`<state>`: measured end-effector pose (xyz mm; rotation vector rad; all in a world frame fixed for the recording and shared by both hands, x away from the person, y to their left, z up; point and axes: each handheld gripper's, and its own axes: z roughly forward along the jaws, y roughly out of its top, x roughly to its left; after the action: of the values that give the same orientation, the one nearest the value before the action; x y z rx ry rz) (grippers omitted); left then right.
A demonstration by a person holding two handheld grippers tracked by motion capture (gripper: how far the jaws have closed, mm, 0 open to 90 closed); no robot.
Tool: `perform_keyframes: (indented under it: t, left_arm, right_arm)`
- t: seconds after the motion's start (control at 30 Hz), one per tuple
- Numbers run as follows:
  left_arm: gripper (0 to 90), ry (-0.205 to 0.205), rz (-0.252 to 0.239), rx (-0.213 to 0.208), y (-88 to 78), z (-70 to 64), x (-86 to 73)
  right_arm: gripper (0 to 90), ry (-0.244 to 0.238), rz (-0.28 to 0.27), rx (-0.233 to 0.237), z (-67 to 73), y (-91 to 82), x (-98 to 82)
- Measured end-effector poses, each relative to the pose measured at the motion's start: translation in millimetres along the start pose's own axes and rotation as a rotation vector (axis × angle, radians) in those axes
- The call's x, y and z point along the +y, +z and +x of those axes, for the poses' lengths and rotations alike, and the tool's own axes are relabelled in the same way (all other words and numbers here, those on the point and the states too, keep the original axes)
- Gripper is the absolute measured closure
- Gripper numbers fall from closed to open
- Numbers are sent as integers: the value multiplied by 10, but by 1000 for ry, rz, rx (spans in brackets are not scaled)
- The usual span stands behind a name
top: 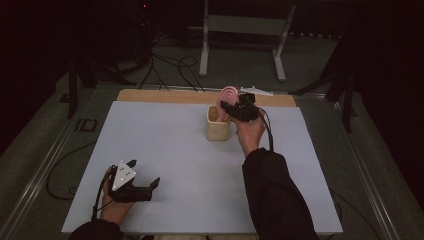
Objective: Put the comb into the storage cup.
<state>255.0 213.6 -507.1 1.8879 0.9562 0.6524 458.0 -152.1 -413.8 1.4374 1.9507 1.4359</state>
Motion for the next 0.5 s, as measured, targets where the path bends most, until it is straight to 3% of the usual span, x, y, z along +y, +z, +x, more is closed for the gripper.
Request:
perform_keyframes:
  t: [0.5]
  left_arm:
    - [3,0,1,-2,3,-6,0]
  right_arm:
    - [627,23,-3,-4,-54,27,2]
